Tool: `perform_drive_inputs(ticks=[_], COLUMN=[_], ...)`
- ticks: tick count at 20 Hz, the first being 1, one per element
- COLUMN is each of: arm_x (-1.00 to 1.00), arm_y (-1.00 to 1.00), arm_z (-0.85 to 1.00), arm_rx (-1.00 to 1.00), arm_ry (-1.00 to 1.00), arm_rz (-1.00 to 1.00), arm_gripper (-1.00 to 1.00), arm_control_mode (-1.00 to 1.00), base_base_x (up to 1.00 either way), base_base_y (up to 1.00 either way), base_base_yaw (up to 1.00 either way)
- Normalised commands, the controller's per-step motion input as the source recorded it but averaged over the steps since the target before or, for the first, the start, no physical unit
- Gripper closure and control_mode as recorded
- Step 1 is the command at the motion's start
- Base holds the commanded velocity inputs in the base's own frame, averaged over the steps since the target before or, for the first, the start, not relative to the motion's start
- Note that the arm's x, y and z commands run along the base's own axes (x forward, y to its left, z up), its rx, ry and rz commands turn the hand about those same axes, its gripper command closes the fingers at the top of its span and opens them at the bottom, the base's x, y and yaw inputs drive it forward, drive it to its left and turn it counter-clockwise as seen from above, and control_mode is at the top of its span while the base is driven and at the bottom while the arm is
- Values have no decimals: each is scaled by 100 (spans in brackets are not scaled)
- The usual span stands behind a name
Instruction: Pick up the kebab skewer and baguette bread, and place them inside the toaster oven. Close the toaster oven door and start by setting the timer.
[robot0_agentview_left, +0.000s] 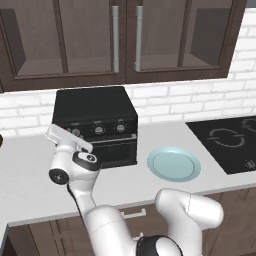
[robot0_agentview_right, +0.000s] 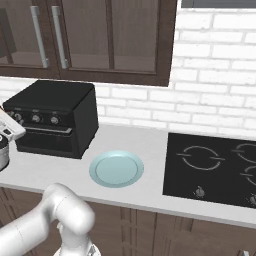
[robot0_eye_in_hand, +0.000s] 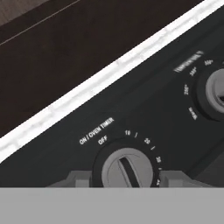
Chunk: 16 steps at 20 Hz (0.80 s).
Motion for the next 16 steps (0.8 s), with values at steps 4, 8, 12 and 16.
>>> perform_drive_inputs(ticks=[4,8,12,16], arm_x=[0,8,1,3], arm_y=[-24,-15,-19,-20], arm_z=[-1,0,0,0], arm_rx=[28,29,31,29], arm_ry=[-2,-1,0,0], arm_rz=[0,0,0,0], arm_gripper=[100,100,100,100], arm_control_mode=[-100,-100,-100,-100], base_base_x=[0,0,0,0], base_base_y=[0,0,0,0], base_base_yaw=[0,0,0,0])
